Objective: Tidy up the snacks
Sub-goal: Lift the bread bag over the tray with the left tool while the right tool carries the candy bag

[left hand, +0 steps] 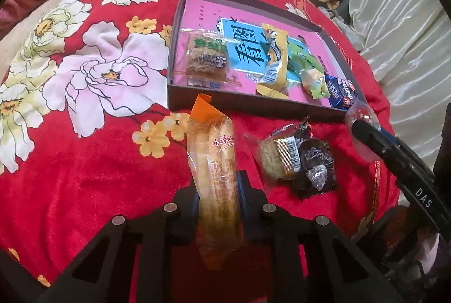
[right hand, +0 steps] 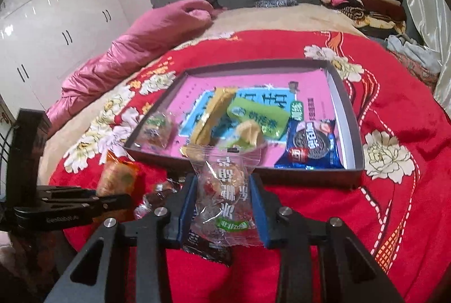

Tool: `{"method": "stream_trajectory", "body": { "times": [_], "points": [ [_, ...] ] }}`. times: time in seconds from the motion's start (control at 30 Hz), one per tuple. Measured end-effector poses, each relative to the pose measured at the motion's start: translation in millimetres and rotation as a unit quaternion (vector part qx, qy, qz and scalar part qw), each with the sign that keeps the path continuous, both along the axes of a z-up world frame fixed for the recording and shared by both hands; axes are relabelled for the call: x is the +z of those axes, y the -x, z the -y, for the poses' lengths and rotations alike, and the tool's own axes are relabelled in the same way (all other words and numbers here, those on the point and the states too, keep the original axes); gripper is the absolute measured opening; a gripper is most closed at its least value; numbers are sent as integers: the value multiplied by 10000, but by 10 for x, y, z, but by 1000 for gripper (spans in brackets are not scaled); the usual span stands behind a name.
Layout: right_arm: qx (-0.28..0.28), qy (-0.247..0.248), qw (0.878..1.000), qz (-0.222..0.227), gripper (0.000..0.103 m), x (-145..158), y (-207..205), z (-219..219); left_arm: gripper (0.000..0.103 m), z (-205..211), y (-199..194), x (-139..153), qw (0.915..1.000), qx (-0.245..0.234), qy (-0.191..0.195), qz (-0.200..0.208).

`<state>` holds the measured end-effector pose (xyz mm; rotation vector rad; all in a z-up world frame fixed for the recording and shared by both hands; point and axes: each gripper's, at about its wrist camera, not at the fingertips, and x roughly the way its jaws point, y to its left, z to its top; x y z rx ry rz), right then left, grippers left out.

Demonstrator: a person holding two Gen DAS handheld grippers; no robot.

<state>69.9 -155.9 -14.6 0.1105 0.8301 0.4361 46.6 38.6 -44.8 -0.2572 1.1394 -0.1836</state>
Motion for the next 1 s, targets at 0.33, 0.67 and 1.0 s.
{"method": "stream_trajectory", "body": {
  "times": [0.33,0.67,1.0],
  "points": [
    [19,-158,9996,229,38,91,20,12,24,-113,-7,333,9989,142,173,411],
    [-72,-254,9987,439,38,151,10,62,24,-110,-52,464,9977,145,236,615],
    [-221,-418,9973,566,38,177,-51,169,24,-13,-199,531,9970,82,240,731]
  ]
}}
